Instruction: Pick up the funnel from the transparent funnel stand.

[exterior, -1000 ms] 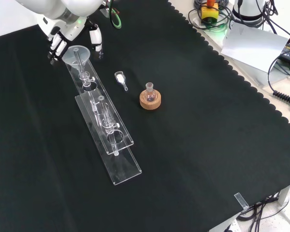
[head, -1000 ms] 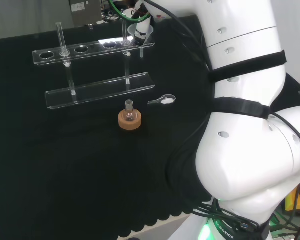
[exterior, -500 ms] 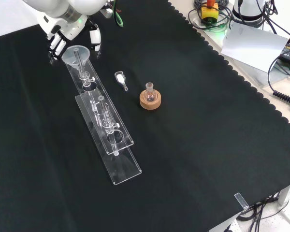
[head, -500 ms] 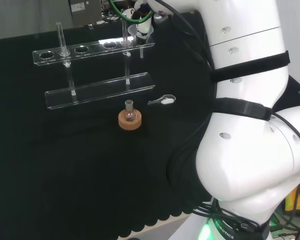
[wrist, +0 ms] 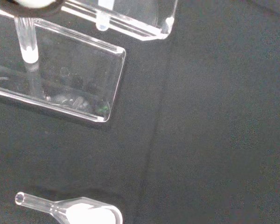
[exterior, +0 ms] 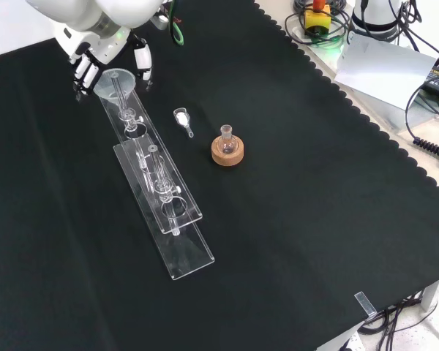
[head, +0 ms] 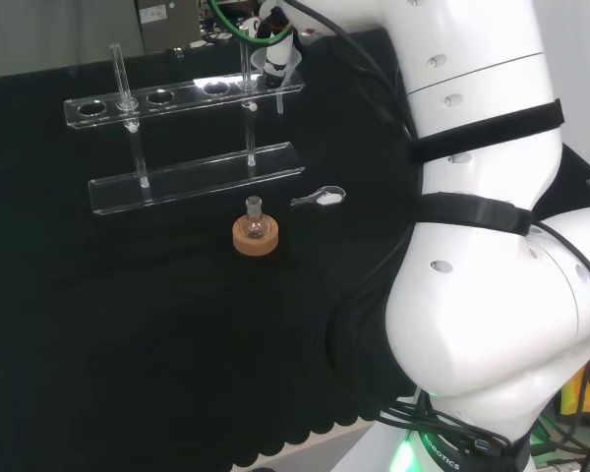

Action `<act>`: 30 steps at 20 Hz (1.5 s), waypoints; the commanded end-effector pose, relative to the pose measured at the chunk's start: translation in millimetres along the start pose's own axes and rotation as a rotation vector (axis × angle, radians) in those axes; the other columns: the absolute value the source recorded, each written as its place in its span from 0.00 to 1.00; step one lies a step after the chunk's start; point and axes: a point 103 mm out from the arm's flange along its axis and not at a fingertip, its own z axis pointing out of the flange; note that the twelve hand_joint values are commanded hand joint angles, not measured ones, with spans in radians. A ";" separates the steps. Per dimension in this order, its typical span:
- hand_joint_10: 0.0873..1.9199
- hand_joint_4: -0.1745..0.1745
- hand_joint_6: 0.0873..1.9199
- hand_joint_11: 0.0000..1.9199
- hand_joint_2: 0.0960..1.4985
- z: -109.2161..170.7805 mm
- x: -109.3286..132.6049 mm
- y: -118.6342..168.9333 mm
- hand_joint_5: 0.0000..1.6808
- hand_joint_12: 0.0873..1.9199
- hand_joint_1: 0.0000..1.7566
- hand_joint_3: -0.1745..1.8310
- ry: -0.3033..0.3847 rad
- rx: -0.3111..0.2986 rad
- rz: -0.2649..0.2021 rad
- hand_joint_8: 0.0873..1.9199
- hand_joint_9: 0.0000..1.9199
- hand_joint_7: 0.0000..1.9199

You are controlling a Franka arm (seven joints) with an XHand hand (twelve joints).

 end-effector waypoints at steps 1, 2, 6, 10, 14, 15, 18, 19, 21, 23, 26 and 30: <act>0.26 0.61 0.00 0.18 0.43 -0.4 1.4 -1.5 0.22 0.70 0.41 0.30 -0.016 -0.021 0.001 0.30 0.45 0.17; 0.26 0.60 0.00 0.18 0.43 -1.4 1.3 -2.5 0.25 0.70 0.42 0.30 -0.021 -0.032 0.003 0.31 0.46 0.20; 0.26 0.58 0.03 0.19 0.43 -7.7 0.2 -10.0 0.35 0.68 0.43 0.31 -0.047 -0.112 0.022 0.34 0.52 0.29; 0.25 0.57 0.06 0.21 0.43 -15.4 -0.4 -19.8 0.38 0.67 0.44 0.32 -0.064 -0.164 0.036 0.34 0.56 0.31; 0.25 0.56 0.09 0.22 0.44 -23.7 -2.8 -29.0 0.38 0.67 0.44 0.33 -0.065 -0.184 0.040 0.34 0.57 0.31; 0.24 0.55 0.10 0.22 0.44 -25.9 -4.1 -31.5 0.37 0.67 0.44 0.33 -0.061 -0.184 0.040 0.34 0.57 0.31; 0.24 0.55 0.12 0.22 0.44 -33.6 -9.1 -41.4 0.36 0.67 0.44 0.33 -0.054 -0.180 0.043 0.34 0.57 0.30; 0.24 0.54 0.13 0.22 0.44 -35.6 -10.5 -44.7 0.35 0.67 0.44 0.33 -0.053 -0.177 0.045 0.34 0.57 0.30; 0.24 0.54 0.17 0.23 0.43 -38.9 -13.5 -52.1 0.34 0.66 0.44 0.34 -0.051 -0.167 0.052 0.34 0.57 0.30; 0.24 0.53 0.18 0.23 0.43 -41.7 -15.8 -60.8 0.33 0.66 0.44 0.34 -0.052 -0.153 0.059 0.34 0.57 0.30; 0.24 0.53 0.21 0.23 0.43 -44.9 -18.7 -77.1 0.31 0.67 0.44 0.34 -0.054 -0.149 0.072 0.34 0.57 0.30; 0.24 0.52 0.21 0.23 0.43 -47.9 -21.0 -103.4 0.31 0.67 0.44 0.34 -0.053 -0.155 0.086 0.34 0.57 0.30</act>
